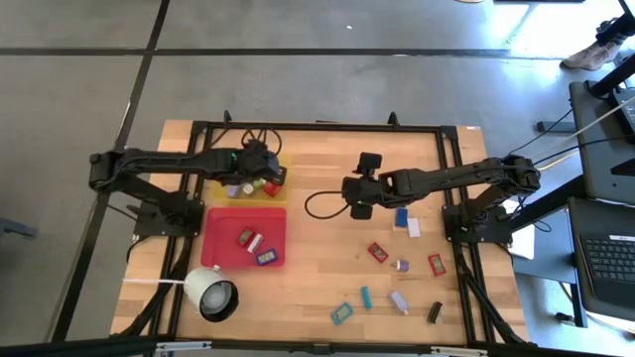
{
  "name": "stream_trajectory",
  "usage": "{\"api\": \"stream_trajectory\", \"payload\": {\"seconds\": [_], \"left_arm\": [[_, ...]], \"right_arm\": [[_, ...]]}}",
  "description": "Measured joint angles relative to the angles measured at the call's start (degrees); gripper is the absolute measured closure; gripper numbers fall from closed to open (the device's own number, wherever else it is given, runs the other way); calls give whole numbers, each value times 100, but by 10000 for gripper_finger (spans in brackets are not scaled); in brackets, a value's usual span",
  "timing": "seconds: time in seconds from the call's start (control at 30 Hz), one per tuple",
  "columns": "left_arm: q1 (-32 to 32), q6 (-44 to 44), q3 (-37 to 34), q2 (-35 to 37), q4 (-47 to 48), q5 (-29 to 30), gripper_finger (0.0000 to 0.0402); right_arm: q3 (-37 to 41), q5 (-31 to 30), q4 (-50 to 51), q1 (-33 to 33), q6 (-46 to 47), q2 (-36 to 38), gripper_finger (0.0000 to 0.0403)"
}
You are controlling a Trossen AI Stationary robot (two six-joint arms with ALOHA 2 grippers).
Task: Pick & Place Office items
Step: Put the red charger adapter into the yellow bin
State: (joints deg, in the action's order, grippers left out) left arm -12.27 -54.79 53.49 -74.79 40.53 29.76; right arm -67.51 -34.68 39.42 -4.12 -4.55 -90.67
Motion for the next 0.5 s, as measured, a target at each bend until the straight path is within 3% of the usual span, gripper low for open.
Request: {"api": "stream_trajectory", "payload": {"seconds": [0.5], "left_arm": [[12, 130, 0, -1191, -129, -689, 272]], "right_arm": [[0, 2, -85, 0, 113, 0, 155]]}}
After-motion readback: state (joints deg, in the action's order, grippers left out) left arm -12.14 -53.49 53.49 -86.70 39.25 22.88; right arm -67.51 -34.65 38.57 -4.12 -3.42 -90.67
